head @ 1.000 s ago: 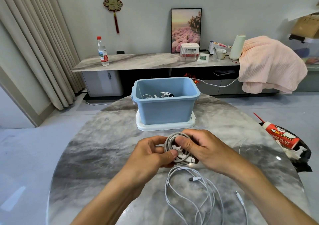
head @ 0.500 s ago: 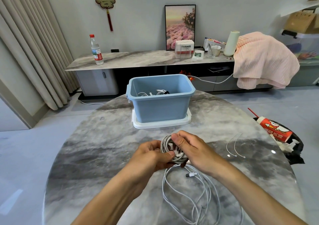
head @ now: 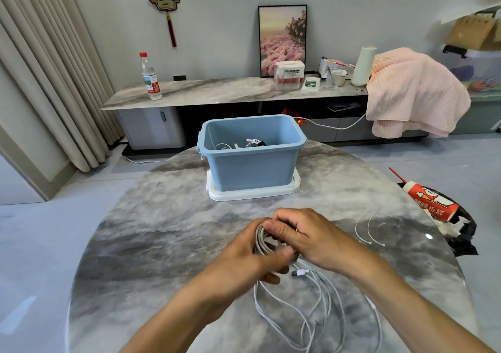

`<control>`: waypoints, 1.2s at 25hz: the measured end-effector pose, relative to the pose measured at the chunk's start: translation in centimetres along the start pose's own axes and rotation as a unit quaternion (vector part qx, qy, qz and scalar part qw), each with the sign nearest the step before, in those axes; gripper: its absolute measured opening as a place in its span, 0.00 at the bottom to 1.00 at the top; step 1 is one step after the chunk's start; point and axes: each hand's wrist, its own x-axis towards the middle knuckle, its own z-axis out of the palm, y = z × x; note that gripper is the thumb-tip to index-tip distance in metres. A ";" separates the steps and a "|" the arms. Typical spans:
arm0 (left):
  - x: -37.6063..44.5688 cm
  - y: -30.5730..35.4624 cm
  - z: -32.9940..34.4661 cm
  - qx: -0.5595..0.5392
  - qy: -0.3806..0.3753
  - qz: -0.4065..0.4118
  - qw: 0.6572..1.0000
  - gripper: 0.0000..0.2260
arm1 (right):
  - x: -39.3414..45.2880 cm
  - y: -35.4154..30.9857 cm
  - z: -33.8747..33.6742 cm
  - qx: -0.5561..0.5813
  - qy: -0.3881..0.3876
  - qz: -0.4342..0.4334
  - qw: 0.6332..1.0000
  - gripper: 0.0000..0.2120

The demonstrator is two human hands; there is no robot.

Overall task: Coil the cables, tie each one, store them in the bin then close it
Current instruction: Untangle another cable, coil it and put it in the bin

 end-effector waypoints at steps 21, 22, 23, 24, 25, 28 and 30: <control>1.7 -1.1 -0.4 -0.056 0.107 0.064 0.991 0.19 | -0.8 6.1 -6.1 0.059 0.193 0.251 0.947 0.07; 1.8 -1.2 -0.2 -0.064 0.105 0.063 0.990 0.19 | -1.4 8.8 -6.8 -0.044 0.223 0.280 0.933 0.08; 1.8 -1.2 0.0 -0.072 0.102 0.061 0.990 0.19 | -2.2 11.1 -7.0 -0.118 0.227 0.309 0.916 0.09; 1.9 -1.3 0.2 -0.080 0.099 0.059 0.990 0.19 | -2.9 13.2 -6.5 -0.165 0.212 0.336 0.903 0.09; 2.0 -1.3 0.4 -0.085 0.099 0.058 0.990 0.19 | -3.5 14.7 -5.8 -0.203 0.194 0.355 0.892 0.09; 2.2 -1.4 0.4 -0.058 0.106 0.069 0.990 0.20 | -3.9 17.0 -3.7 -0.275 0.155 0.352 0.881 0.09; 2.2 -1.5 0.3 -0.008 0.103 0.088 0.991 0.21 | -3.5 17.8 -3.0 -0.302 0.149 0.345 0.876 0.08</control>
